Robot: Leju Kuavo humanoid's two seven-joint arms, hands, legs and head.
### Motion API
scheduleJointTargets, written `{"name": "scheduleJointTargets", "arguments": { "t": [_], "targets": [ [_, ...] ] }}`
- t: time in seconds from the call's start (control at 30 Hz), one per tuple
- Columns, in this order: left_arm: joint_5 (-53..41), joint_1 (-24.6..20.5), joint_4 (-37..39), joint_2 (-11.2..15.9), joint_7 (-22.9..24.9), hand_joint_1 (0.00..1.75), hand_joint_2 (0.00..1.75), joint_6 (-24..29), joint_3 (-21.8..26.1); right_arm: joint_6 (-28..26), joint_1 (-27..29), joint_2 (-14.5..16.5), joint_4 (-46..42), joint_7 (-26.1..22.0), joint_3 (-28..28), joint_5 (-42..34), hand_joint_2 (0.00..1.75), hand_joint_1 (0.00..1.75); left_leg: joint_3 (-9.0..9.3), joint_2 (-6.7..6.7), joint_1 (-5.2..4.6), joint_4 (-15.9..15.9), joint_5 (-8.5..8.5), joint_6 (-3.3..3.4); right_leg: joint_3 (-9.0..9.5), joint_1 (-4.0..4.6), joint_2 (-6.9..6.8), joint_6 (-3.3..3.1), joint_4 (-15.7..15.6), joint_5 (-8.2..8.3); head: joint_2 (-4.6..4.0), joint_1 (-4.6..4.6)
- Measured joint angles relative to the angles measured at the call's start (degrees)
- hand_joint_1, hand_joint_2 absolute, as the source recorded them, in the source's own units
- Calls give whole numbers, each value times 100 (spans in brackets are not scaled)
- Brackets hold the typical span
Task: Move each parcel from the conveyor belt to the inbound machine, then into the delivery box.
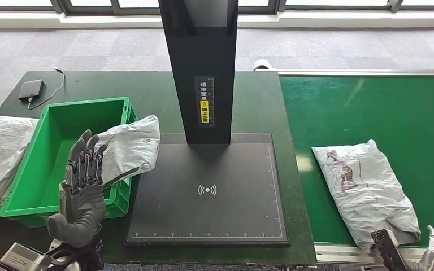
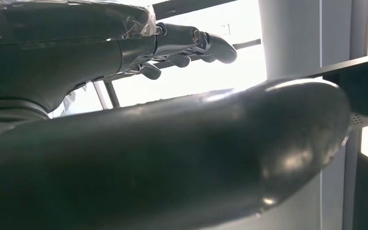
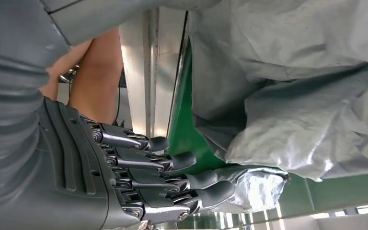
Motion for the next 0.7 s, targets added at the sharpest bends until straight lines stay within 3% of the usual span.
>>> {"name": "scheduleJointTargets", "arguments": {
  "t": [0.33, 0.7],
  "targets": [
    [-227, -9, 133, 112, 0, 0, 0, 315, -187, 55, -12, -11, 278, 84, 0, 237, 175, 0, -3, 0, 0, 0, 0, 0, 2, -1, 0, 0, 0, 0, 1, 0],
    [-268, 56, 174, 215, 0, 0, 0, 694, -315, -547, -549, 203, 845, -343, 173, 11, 175, 0, 2, 1, 2, -1, 3, -2, 7, 1, 0, -2, 4, 1, 1, 0]
  ]
}}
